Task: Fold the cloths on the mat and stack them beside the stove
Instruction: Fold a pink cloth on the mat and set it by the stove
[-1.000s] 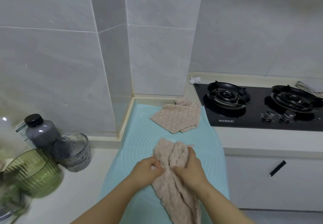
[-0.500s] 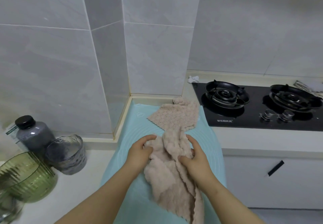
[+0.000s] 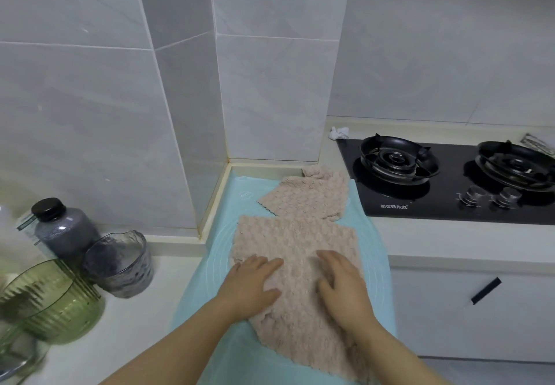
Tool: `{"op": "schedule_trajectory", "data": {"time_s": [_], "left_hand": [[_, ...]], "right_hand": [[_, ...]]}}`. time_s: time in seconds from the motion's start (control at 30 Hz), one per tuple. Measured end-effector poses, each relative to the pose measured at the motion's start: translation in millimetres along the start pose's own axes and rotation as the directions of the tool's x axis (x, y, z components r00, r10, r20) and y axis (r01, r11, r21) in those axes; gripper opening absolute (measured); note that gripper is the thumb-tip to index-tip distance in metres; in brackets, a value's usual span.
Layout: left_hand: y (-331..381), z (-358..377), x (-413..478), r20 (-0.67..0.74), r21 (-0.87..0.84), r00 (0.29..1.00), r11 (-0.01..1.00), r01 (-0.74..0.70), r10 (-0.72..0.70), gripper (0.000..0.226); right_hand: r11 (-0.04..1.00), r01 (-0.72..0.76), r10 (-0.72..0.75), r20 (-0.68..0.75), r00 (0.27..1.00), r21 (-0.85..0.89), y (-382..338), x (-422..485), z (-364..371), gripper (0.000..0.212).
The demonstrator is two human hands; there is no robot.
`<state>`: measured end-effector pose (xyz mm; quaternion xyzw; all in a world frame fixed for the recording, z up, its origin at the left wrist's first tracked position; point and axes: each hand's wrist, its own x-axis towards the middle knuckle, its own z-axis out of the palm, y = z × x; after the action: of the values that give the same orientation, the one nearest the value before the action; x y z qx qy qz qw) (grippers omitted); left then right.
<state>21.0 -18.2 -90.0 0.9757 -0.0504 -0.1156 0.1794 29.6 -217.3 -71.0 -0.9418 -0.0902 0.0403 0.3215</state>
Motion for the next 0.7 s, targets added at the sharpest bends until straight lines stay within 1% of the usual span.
{"op": "schedule_trajectory", "data": {"time_s": [0.07, 0.17, 0.23, 0.27, 0.33, 0.4, 0.43, 0.47, 0.53, 0.57, 0.6, 0.63, 0.7], "left_hand": [[-6.5, 7.5, -3.7, 0.003, 0.037, 1.0, 0.999, -0.023, 0.023, 0.057], [-17.9, 8.0, -12.7, -0.09, 0.0, 0.993, 0.997, -0.075, 0.075, 0.042], [-22.5, 5.3, -20.3, -0.151, -0.062, 0.98, 0.988, -0.143, 0.132, 0.038], [-25.0, 4.9, -24.5, -0.183, -0.108, 0.971, 0.978, -0.176, 0.154, 0.039], [-30.8, 4.7, -35.1, -0.205, -0.187, 0.969, 0.966, -0.179, 0.14, 0.036], [-35.8, 4.1, -44.8, -0.192, -0.232, 0.974, 0.958, -0.167, 0.123, 0.027], [-36.8, 3.1, -49.5, -0.175, -0.251, 0.976, 0.953, -0.171, 0.129, 0.028], [-38.2, 2.8, -54.0, -0.146, -0.264, 0.979, 0.948, -0.18, 0.145, 0.035], [-39.4, 1.2, -63.7, -0.064, -0.282, 0.982, 0.941, -0.186, 0.175, 0.066], [-41.3, 1.9, -67.4, -0.028, -0.291, 0.984, 0.94, -0.178, 0.178, 0.073], [-43.8, 2.2, -70.2, -0.003, -0.287, 0.981, 0.94, -0.184, 0.192, 0.071], [-46.6, 2.6, -72.2, 0.023, -0.272, 0.978, 0.943, -0.194, 0.208, 0.063], [-50.4, 2.0, -75.3, 0.069, -0.239, 0.971, 0.949, -0.207, 0.229, 0.044]], "right_hand": [[0.999, 0.049, -0.049, 0.076, 0.996, 0.002, 5.7, -7.9, 5.6, 0.045], [0.985, 0.13, -0.111, 0.16, 0.981, -0.116, 19.5, -17.3, 7.5, 0.036], [0.975, 0.168, -0.139, 0.19, 0.972, -0.144, 23.1, -18.6, 5.4, 0.036], [0.974, 0.174, -0.145, 0.193, 0.97, -0.142, 23.7, -17.8, 4.9, 0.037], [0.975, 0.178, -0.152, 0.186, 0.971, -0.132, 25.2, -17.6, 7.5, 0.038], [0.975, 0.192, -0.171, 0.17, 0.971, -0.113, 29.6, -21.1, 13.7, 0.038], [0.975, 0.202, -0.188, 0.142, 0.972, -0.095, 32.4, -24.5, 17.2, 0.036], [0.975, 0.214, -0.207, 0.094, 0.974, -0.068, 35.7, -28.7, 21.0, 0.031], [0.976, 0.216, -0.216, -0.014, 0.976, 0.006, 41.8, -37.0, 25.0, 0.022], [0.978, 0.201, -0.198, -0.052, 0.979, 0.049, 44.6, -41.4, 24.7, 0.018], [0.979, 0.186, -0.181, -0.065, 0.981, 0.079, 46.8, -45.9, 23.0, 0.015], [0.98, 0.179, -0.176, -0.048, 0.983, 0.084, 47.6, -49.6, 20.3, 0.019], [0.975, 0.224, -0.224, 0.039, 0.974, 0.006, 47.7, -55.6, 14.8, 0.051]]}}
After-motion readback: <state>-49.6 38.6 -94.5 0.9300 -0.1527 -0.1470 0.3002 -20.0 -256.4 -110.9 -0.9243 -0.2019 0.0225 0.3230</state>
